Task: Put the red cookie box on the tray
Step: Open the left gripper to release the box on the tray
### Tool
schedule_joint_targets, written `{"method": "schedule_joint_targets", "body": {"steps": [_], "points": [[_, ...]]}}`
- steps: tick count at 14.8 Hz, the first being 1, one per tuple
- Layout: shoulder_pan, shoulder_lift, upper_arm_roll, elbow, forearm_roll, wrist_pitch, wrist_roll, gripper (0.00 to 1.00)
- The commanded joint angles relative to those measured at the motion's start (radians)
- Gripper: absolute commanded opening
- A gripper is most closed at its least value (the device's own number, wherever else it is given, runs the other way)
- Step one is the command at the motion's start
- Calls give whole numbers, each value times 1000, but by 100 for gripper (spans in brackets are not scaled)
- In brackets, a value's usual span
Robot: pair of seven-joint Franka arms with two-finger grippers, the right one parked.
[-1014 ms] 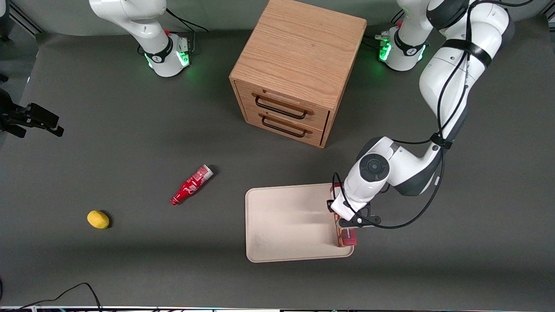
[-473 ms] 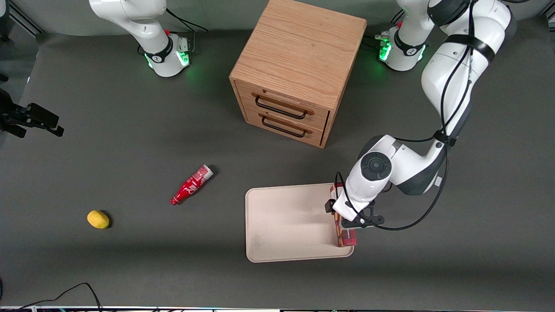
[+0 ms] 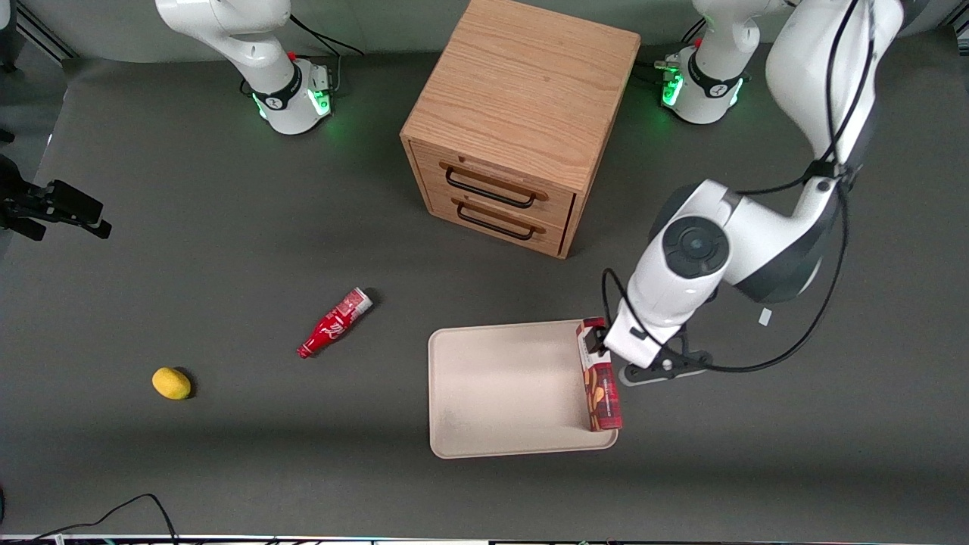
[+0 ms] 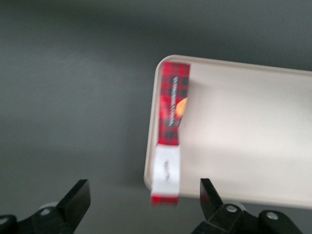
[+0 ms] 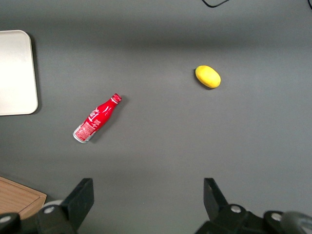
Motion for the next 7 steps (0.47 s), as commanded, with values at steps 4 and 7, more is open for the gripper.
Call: {"method": "schedule_joint_targets", "body": {"steps": [4,7], "points": [[-3,-323,248,23,-324,-358,350,100],[-5,-426,357,16,-382,-493,495,100]]}}
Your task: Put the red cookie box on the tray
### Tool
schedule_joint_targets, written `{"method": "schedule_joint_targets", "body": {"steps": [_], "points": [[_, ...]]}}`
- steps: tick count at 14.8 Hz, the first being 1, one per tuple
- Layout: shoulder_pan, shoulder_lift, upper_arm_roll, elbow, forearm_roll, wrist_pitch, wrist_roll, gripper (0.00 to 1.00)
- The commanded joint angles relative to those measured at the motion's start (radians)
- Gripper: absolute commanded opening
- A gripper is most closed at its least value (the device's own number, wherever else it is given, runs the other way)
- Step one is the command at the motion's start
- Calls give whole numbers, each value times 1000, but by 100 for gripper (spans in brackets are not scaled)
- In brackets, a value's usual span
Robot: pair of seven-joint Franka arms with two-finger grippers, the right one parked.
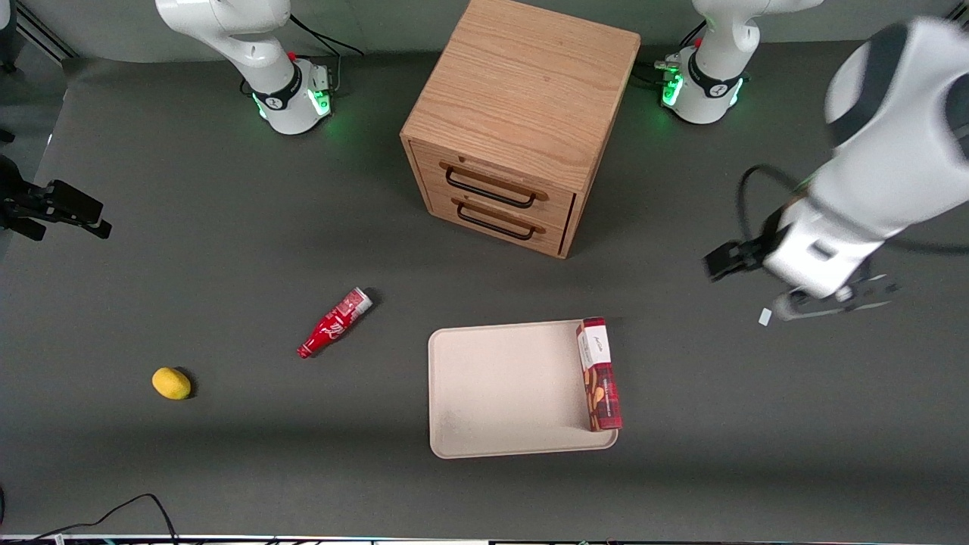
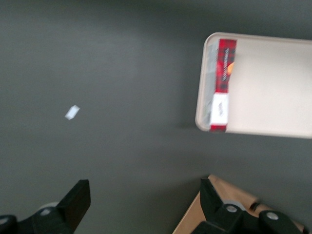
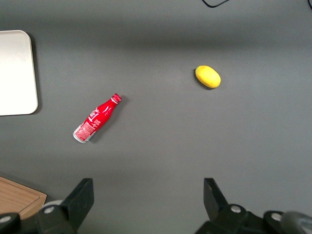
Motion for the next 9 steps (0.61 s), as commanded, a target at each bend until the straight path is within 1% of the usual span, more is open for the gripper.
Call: {"method": "schedule_joint_targets", "body": {"steps": [1,2,5,8,9], "points": [[-16,-102,99,-39,-42,-109,149,100],[-16,-132,130,-52,-44,-138,204,100],[-25,-255,243,-135,-88,-164,315,100],[-29,-394,297,-299,-82,-139,395,100],[-29,-425,300,-343,-74,-119,401,100]]}}
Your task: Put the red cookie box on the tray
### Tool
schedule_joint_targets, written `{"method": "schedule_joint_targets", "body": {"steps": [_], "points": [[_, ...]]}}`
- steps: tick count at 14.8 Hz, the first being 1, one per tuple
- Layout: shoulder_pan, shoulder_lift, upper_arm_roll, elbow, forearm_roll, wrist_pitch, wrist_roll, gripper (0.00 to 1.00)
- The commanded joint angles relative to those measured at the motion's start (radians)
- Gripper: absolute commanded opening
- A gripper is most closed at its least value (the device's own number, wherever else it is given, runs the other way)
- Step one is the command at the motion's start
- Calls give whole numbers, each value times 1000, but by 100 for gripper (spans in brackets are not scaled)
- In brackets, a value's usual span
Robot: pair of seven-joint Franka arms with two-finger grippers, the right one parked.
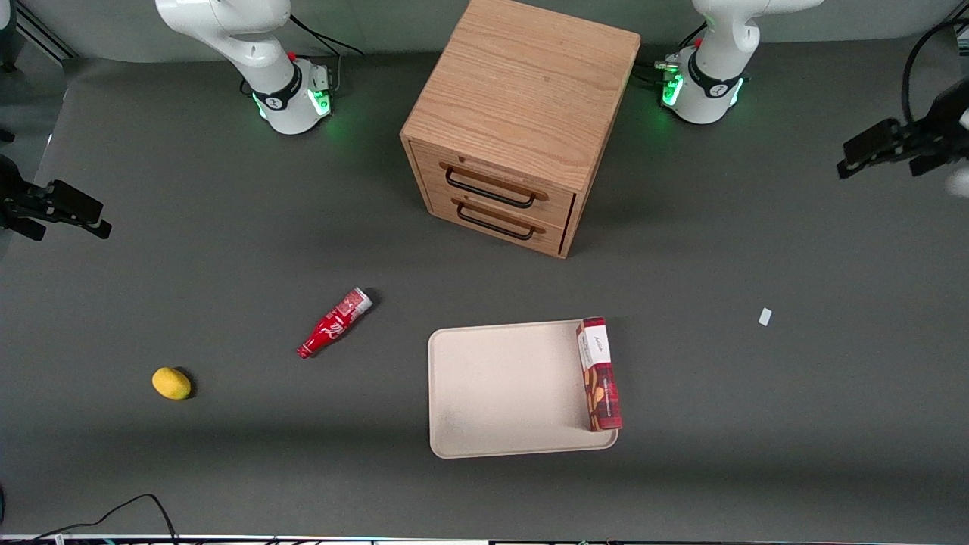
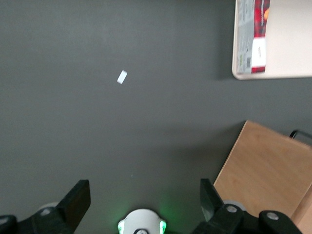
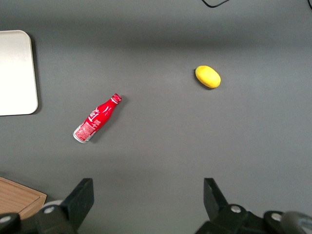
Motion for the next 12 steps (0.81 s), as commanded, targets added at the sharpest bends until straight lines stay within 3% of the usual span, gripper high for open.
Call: {"method": "schedule_joint_targets", "body": {"steps": [1,7,12], "points": [[-25,-140,33,-192,0,69,40,100],[-27,-139,23,-185,58,55,45,100],[-30,-90,-3,-122,62,28,45,100]]}}
